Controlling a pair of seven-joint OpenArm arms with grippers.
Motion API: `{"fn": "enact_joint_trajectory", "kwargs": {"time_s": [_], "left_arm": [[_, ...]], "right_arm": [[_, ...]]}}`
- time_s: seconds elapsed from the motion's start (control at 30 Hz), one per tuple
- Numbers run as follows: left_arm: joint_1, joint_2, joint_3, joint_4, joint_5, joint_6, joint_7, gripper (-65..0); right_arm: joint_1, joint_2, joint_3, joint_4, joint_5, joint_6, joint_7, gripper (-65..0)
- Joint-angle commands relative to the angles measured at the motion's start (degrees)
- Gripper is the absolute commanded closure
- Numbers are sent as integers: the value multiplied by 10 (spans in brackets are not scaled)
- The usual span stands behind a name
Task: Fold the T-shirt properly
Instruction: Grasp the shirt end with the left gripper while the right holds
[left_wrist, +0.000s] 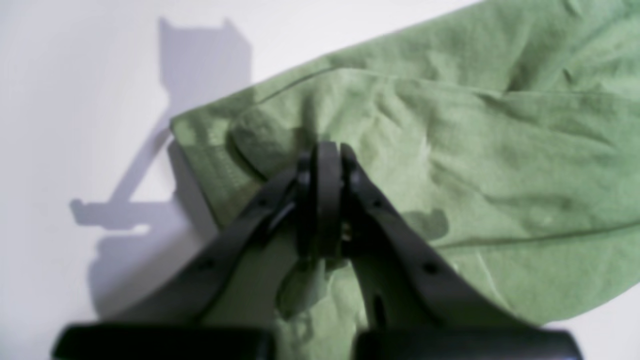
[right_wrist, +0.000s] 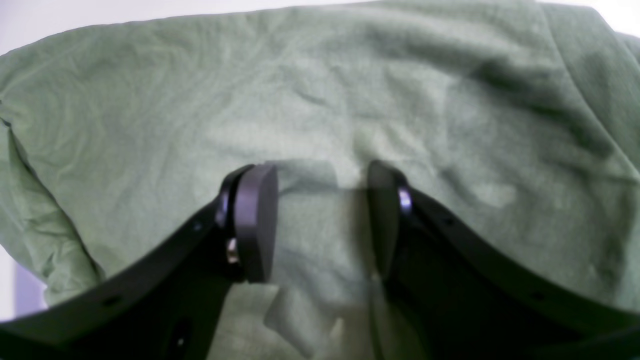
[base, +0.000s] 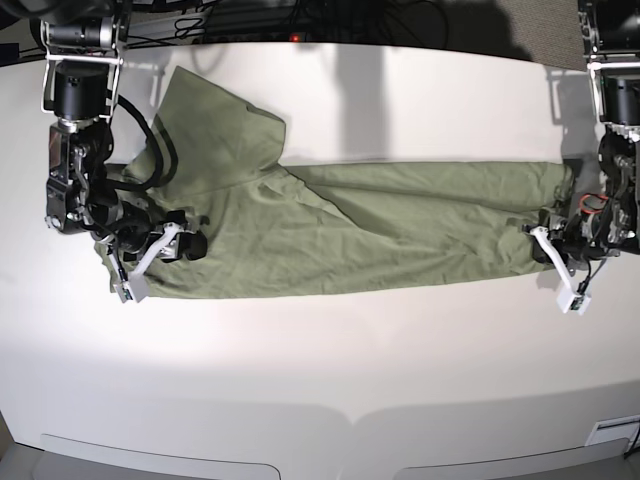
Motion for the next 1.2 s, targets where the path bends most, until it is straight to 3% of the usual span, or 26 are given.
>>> {"fn": "enact_joint_trajectory", "kwargs": {"time_s": [0.0,0.23,0.47,0.57,0.73,0.97,1.17], "left_arm": [[-13,-10,-3,8,-7,-2,-2,0],[-13,-10,-3,28,-7,-2,17,0],[-13,-19,-3,89,-10,-4,74,0],[-6,-18,-3,102,-17,-21,101,0],[40,-23,-3,125,-20,-40,99,0],[121,-98,-3,192,-23,-41,71,0],[146,-153,-3,214,-111,-41,73,0]], "right_arm": [[-5,8,0,-5,-42,-23,-44,-301],[-4,8,0,-5,-42,-23,-42,-301],[-5,8,0,-5,-43,-23,-43,-301],[-4,8,0,-5,-42,-23,-42,-301],[-5,8,0,-5,-42,-23,-43,-301],[-4,8,0,-5,-42,-23,-42,-301],[-5,8,0,-5,-42,-23,-42,-301]]}}
